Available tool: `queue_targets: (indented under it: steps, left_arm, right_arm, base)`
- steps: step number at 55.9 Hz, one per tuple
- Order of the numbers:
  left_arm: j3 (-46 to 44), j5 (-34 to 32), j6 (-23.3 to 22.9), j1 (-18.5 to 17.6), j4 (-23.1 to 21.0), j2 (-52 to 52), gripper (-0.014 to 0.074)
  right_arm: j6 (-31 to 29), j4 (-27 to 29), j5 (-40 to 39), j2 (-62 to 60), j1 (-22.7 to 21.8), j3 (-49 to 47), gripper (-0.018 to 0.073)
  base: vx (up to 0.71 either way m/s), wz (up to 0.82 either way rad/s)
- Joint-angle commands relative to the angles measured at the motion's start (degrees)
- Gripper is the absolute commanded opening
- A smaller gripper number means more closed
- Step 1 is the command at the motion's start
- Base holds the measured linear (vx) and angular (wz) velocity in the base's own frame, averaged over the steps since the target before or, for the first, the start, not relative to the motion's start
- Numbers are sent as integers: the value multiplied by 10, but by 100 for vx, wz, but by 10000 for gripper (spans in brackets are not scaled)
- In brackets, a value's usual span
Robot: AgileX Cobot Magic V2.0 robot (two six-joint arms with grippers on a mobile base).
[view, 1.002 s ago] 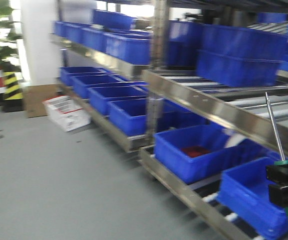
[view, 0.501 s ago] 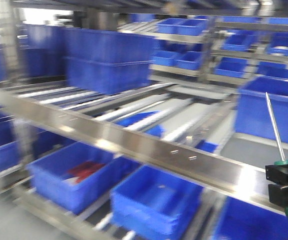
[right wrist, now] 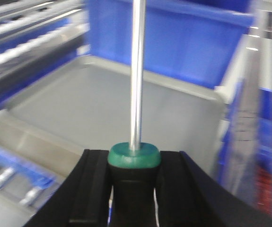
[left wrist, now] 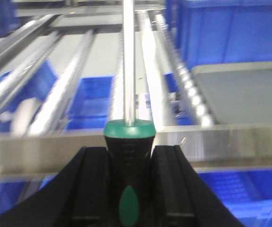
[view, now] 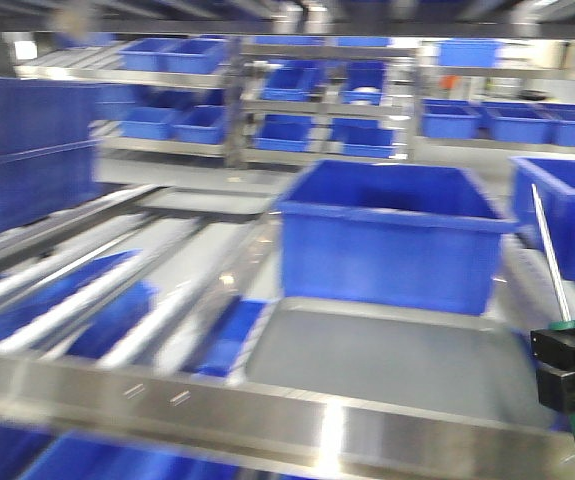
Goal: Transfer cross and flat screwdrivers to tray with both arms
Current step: 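Hold both screwdrivers upright while the base drives to the roller shelf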
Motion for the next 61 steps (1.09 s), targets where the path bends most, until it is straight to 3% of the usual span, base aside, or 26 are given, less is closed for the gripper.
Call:
queue_targets:
  steps: [1,23,61]
  left_arm:
    - [-17,-51,-6,0,9,-5,0]
    - [-17,-51,-6,0,9,-5,0]
    - [-17,-51,-6,0,9,-5,0]
  right_arm:
    - [-2,-6,-50,-6,1,-19,-8]
    - [-2,-6,-50,-6,1,-19,-8]
    - [-2,-6,-50,-6,1,-19,-8]
  base:
    - [30,-54]
    - [27,-35]
    - [15,-5]
